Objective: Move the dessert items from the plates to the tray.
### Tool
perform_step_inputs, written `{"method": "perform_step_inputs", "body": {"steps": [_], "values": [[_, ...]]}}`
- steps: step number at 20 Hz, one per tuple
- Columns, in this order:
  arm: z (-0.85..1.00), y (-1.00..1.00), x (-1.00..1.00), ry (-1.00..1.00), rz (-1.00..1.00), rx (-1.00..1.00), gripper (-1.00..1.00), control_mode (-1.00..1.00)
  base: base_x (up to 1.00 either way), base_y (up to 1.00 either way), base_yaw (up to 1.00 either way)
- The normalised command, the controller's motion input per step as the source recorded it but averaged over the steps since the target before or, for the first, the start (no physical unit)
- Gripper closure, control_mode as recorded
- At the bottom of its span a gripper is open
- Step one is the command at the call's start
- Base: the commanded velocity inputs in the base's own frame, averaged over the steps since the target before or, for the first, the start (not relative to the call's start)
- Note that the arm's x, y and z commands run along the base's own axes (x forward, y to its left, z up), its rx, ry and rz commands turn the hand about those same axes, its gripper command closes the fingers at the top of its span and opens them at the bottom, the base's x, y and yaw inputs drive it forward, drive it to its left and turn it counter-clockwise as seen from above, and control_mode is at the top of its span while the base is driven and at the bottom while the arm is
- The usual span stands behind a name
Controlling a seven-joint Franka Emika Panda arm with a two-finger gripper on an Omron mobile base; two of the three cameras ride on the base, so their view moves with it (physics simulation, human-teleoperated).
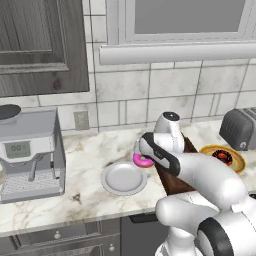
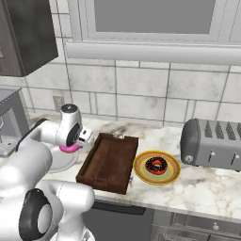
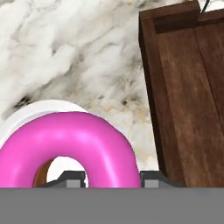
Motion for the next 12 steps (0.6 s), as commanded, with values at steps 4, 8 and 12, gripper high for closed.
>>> {"method": "perform_step_inputs", "body": {"steps": [4,8,12], "values": [[0.69,-0.94,0.08,-0.05,-0.07,0.00,1.00,-1.00,0.00,0.00,0.00],[0.29,-0.98,0.38,0.00,-0.06,0.00,1.00,-1.00,0.00,0.00,0.00],[0.01,-0.95,0.41,0.00,-0.07,0.00,1.00,-1.00,0.00,0.00,0.00]]}}
